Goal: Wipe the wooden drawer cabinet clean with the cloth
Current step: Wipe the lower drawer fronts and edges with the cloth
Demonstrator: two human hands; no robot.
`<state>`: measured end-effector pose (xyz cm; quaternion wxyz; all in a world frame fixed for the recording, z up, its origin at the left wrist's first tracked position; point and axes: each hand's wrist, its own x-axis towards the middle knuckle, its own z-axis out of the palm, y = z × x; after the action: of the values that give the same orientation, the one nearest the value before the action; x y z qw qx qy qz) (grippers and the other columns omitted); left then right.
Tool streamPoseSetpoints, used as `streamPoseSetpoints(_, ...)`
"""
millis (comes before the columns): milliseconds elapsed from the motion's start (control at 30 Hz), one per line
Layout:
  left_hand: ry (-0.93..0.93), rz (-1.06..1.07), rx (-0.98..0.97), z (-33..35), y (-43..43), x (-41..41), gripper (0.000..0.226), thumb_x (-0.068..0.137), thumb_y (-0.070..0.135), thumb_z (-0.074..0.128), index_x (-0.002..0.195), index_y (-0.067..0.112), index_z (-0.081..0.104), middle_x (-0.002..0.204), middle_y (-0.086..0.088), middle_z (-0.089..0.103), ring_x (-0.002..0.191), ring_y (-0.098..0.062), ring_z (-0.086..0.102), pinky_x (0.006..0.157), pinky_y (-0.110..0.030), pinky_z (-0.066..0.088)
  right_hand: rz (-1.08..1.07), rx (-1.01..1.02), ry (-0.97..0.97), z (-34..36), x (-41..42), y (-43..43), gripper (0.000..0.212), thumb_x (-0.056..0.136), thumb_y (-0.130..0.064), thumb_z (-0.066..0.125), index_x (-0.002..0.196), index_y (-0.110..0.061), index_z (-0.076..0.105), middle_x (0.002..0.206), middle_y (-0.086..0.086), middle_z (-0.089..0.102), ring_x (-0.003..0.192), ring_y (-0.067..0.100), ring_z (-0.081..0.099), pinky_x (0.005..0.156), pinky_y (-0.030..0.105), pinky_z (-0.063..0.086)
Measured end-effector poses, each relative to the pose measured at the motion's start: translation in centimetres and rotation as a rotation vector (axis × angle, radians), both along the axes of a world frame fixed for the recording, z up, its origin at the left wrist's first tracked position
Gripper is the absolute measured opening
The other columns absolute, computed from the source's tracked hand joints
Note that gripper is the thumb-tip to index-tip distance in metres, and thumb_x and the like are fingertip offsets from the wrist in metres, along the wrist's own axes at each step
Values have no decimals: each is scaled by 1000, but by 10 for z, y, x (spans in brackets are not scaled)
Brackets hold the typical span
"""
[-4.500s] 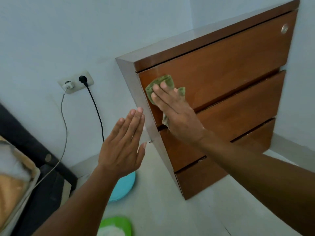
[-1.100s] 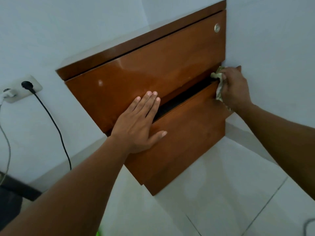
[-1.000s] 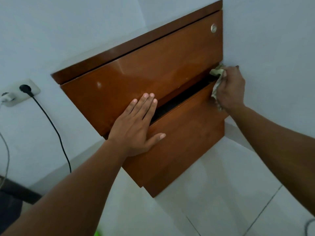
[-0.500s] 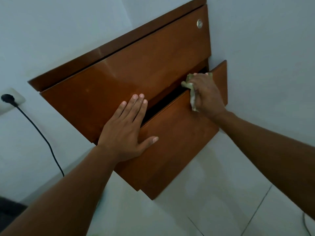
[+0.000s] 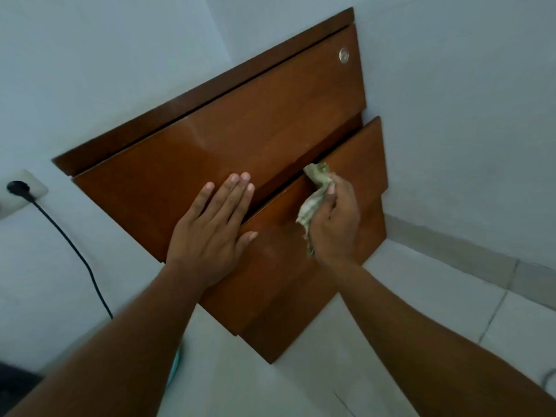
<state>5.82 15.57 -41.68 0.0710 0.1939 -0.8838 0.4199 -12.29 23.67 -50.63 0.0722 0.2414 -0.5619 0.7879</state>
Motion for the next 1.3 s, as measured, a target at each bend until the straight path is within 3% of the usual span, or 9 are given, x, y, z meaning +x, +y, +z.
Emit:
streamPoseSetpoints(233,67,-4,-211,13,-8,10,75,108,53,19,166,7,9,174,-13,2,161,-27,4,127,-48,-7,230,85,346,-37,84,-35,45,104,-10,35,147,-2,43,159,13,36,153,23,23,125,39,22)
streamPoseSetpoints(400,110,-24,-229,-3,-11,11,71,110,46,22,165,4,4,173,-15,0,160,-29,0,127,-47,-8,58,256,572,-61,85,-70,62,103,-30,31,157,-7,10,166,10,7,156,28,6,124,54,19)
streamPoseSetpoints(733,120,-77,-211,-19,-17,10,69,111,39,22,164,1,1,172,-18,-1,160,-31,-2,127,-46,-6,-172,188,-7,-74,-91,-103,53,107,-16,31,153,9,21,162,28,20,153,38,17,127,43,13)
streamPoseSetpoints(900,85,-77,-243,-20,-16,11,67,112,39,17,164,0,0,172,-20,-2,160,-33,2,127,-46,-6,-149,134,-382,-77,-119,-86,59,94,-24,28,148,-10,45,136,13,61,125,27,58,110,41,44)
streamPoseSetpoints(1000,64,-69,-247,-19,-16,12,67,112,38,16,164,0,0,172,-20,-1,160,-33,2,127,-45,-8,-161,76,-365,-60,-52,-55,51,99,-4,38,149,-11,45,114,-10,66,104,-3,62,92,10,46)
streamPoseSetpoints(1067,69,-74,-244,-19,-16,12,65,113,37,17,164,0,2,172,-20,2,160,-33,4,127,-46,-6,-72,44,-220,-63,28,-41,55,96,7,45,150,-4,40,109,-24,58,98,-7,57,83,-3,39)
streamPoseSetpoints(1133,68,-79,-230,-18,-14,12,64,113,36,18,164,0,2,172,-19,4,160,-32,5,127,-45,-4,115,116,56,-77,111,-43,61,95,-3,44,154,-5,31,135,-1,59,124,8,53,105,26,48)
streamPoseSetpoints(1200,40,-79,-205,-17,-13,13,63,113,34,17,164,0,2,172,-19,5,159,-32,6,127,-46,-3,268,287,315,-96,179,-53,66,99,-20,41,159,-11,15,163,13,27,151,26,25,115,55,36)
streamPoseSetpoints(1300,15,-81,-207,-17,-13,15,62,113,34,17,164,-1,4,172,-20,7,159,-33,8,126,-46,0,110,223,389,-109,188,-75,63,105,-38,28,157,-9,9,165,13,12,155,31,13,120,56,26)
